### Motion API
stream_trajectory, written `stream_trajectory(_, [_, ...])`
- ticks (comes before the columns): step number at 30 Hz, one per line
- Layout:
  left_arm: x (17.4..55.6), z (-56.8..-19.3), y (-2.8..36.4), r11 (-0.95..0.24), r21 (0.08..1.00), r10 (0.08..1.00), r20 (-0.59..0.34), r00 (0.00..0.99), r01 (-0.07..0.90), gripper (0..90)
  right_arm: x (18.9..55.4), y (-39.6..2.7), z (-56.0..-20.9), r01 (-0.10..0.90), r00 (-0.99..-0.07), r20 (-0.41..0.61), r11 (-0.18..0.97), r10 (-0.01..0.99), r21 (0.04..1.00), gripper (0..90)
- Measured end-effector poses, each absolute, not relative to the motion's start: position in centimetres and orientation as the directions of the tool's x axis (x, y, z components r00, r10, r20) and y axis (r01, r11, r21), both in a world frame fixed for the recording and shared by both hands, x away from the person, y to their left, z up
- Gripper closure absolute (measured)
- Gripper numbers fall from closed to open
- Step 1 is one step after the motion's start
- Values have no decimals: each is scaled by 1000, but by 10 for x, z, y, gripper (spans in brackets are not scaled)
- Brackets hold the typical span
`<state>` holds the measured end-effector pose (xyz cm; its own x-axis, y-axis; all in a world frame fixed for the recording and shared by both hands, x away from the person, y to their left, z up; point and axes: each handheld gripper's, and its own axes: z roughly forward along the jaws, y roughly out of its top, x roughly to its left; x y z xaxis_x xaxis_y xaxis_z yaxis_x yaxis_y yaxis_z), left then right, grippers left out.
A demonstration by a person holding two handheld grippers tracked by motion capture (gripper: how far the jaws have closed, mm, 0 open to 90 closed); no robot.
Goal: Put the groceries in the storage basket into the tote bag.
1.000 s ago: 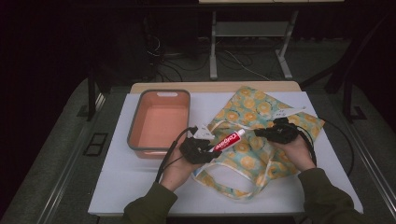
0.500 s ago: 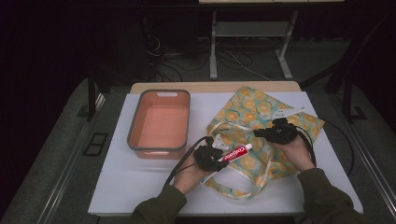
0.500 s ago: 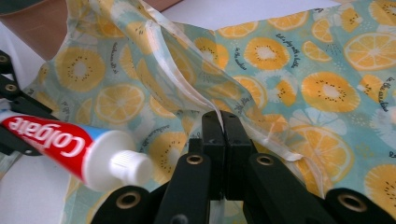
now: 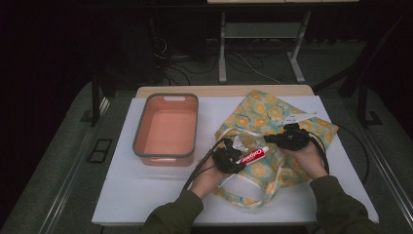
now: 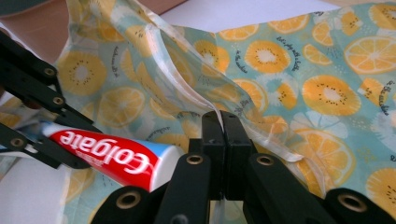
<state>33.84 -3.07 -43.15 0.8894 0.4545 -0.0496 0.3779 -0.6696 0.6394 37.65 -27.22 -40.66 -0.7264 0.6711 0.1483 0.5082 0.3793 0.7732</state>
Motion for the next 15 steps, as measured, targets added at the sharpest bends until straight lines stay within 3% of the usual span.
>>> stream_trajectory(15, [365,-434,-52,-635,659,491,-59,869,403,745,371,-274,-390,462,-744,158,330,649,823,894])
